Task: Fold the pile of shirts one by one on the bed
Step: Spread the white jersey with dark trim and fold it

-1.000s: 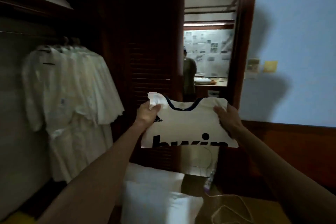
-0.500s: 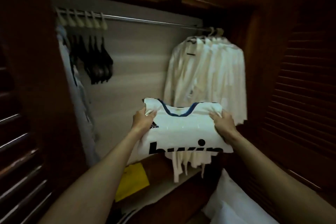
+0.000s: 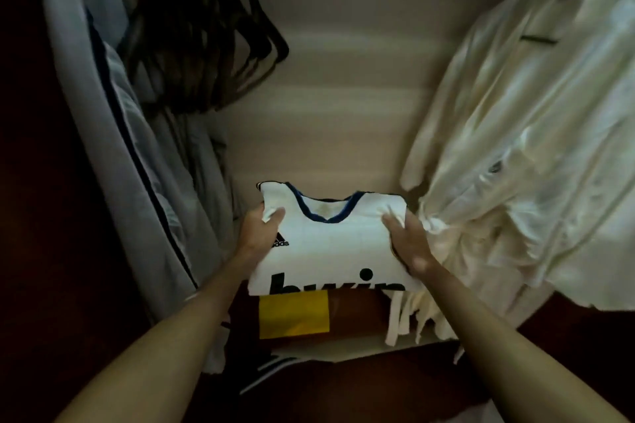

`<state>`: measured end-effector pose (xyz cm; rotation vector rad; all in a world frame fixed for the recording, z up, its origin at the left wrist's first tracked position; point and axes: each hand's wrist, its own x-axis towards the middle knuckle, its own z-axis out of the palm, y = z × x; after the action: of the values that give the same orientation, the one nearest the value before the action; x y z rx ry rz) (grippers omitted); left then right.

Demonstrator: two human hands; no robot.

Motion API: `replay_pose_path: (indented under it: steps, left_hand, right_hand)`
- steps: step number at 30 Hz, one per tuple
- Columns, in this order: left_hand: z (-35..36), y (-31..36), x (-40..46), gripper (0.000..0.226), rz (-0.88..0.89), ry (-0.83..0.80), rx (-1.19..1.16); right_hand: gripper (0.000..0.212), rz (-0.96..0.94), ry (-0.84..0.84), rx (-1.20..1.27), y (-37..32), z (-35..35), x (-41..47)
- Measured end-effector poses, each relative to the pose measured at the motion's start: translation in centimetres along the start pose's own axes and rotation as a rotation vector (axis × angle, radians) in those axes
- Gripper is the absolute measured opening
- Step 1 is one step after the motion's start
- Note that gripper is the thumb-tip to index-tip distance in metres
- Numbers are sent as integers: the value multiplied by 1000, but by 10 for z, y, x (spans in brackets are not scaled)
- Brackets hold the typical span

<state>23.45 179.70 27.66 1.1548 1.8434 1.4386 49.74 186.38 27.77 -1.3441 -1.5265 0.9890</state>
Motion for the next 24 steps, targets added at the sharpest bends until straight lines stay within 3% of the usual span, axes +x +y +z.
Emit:
replay_pose_path:
  steps: [4,7,11,16,19,22,24]
  left_hand:
    - [31,-57,36,32,-24,9,8]
    - [55,-117,60,39,-63,29,35]
    - [84,-229,85,18,-234,59,67]
    - [124,-364,99,25,-349,85,81]
    - [144,-433,106,55,-397,131,106]
    - [158,-488,121,25,-393,128,40]
    - [164,-516,136,14,-353,133,33]
  right_hand:
    - [50,106,-71,-26,77,41,55]
    - [37,154,-90,-11,124,78,80]
    - [9,191,-134,5,214,129,103]
    - [11,250,-152,-6,334,193,118]
    - [19,314,-156,15,397,227,120]
    - [43,365,-156,30,452,261,132]
    - [31,383,-148,39,479,281,145]
